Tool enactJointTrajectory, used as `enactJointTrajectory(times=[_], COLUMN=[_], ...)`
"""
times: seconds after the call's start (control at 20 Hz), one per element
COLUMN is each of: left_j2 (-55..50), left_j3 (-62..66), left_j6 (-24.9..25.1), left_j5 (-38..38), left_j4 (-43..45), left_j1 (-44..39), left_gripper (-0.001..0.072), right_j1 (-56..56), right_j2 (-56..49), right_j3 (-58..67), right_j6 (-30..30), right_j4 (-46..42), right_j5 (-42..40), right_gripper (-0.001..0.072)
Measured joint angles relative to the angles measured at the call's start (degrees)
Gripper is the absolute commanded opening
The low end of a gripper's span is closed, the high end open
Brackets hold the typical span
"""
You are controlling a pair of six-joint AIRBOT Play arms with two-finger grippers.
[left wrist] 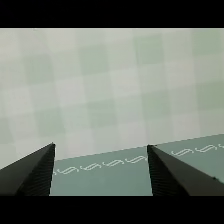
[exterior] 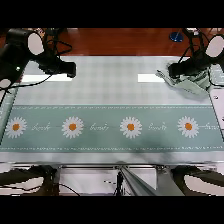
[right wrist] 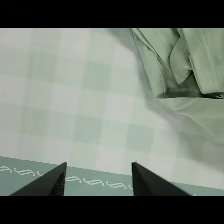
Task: Fold the shirts.
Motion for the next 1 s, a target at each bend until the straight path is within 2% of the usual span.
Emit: enactJointTrajectory(times=[1.0], left_j2=[-0.3], left_j3=[0.0], left_j6=[0.0], left_j5=[0.7], left_j4=[0.0], left_j1=[0.0], left_gripper=[0.0719], right_j1=[0.0], right_j2=[0.0], right_j3=[0.0], right_j6=[0.0], right_j4=[0.0], right_j5=[-0.1], right_gripper=[0.0483])
